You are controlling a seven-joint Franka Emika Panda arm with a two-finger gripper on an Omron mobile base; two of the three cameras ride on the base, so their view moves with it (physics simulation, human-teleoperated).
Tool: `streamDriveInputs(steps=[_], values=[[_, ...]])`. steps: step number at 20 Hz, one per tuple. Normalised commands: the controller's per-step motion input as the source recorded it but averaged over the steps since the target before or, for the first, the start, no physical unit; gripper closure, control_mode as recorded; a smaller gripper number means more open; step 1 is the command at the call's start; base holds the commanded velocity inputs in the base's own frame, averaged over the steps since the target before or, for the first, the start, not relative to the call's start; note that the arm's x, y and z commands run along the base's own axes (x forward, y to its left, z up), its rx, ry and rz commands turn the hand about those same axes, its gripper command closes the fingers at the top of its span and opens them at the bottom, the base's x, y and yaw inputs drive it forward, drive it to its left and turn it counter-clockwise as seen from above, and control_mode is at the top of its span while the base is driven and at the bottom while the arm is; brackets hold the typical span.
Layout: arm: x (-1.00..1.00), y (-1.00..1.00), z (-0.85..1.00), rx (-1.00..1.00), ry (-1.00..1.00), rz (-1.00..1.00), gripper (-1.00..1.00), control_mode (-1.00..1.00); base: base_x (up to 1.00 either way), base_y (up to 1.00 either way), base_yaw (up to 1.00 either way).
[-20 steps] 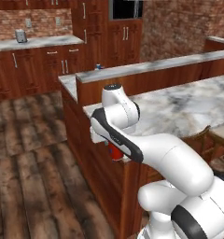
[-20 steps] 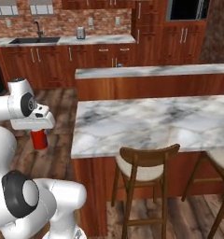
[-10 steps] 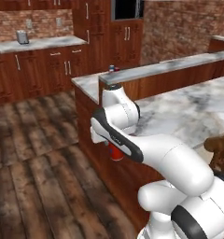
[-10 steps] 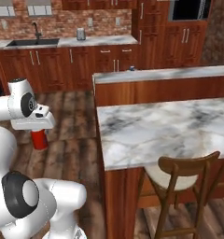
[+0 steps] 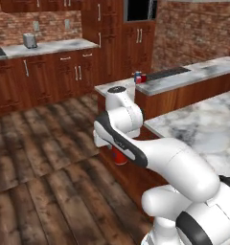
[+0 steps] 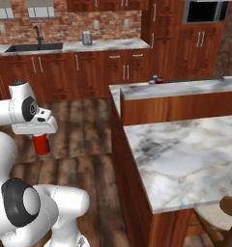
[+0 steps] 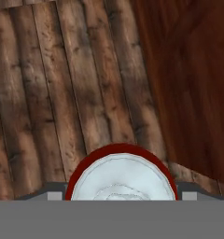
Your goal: Four empty soda cans are scattered around the kitchen. Gather all the cans and cluster them next to the stove for recycling.
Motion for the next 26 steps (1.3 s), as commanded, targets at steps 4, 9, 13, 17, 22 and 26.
streamDriveInputs(steps=[4, 9, 13, 17, 22, 26], values=[[0.0, 0.0, 0.0, 0.0, 0.0, 0.0, 1.0, 1.0, 0.69, 0.7, -0.06], [0.0, 0.0, 0.0, 0.0, 0.0, 0.0, 1.0, 1.0, 0.87, 0.54, -0.09], [0.0, 0.0, 0.0, 0.0, 0.0, 0.0, 1.0, 1.0, 0.76, 0.56, -0.15], [0.0, 0.0, 0.0, 0.0, 0.0, 0.0, 1.0, 1.0, 0.69, 0.57, -0.19], [0.0, 0.0, 0.0, 0.0, 0.0, 0.0, 1.0, 1.0, 0.66, 0.56, -0.21], [0.0, 0.0, 0.0, 0.0, 0.0, 0.0, 1.0, 1.0, 0.61, 0.56, -0.22]])
